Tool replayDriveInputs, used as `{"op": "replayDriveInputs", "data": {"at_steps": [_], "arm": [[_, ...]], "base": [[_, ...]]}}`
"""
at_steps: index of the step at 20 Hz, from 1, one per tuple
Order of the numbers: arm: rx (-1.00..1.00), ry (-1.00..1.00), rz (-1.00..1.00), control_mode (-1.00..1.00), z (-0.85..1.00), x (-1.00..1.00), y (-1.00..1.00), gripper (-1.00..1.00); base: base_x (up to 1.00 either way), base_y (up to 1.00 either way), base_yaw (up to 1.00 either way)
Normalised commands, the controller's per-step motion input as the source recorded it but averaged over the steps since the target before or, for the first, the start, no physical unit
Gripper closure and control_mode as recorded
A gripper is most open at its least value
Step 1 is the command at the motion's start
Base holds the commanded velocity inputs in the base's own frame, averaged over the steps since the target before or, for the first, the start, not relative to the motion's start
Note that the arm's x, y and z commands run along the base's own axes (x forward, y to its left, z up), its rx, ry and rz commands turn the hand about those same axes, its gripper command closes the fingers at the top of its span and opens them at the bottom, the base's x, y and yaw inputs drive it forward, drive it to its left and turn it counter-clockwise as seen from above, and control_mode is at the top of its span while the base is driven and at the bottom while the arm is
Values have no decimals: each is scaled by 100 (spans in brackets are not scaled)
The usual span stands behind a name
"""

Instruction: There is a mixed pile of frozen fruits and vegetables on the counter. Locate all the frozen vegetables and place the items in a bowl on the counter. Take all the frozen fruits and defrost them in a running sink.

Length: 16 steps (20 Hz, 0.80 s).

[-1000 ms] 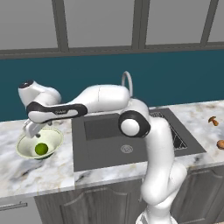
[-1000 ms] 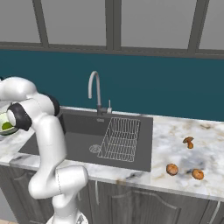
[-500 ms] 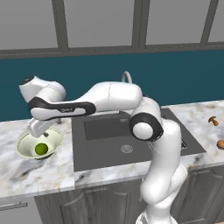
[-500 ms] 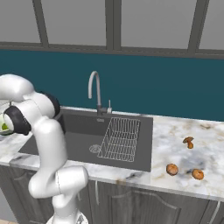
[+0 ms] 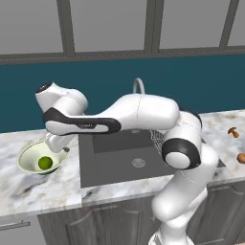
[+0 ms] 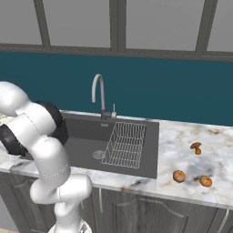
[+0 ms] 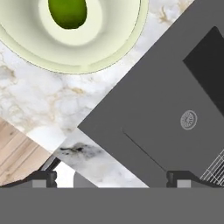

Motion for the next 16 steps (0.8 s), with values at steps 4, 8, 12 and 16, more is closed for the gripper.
{"op": "replayDriveInputs", "data": {"at_steps": [4, 8, 12, 16], "arm": [[0, -3, 0, -100, 0, -21, -67, -100], [0, -1, 2, -100, 0, -1, -59, -100], [0, 0, 4, -100, -1, -1, -55, -100], [0, 0, 2, -100, 0, -4, -52, -100]], "base": [[0, 0, 0], [0, 0, 0], [0, 0, 0], [0, 0, 0]]}}
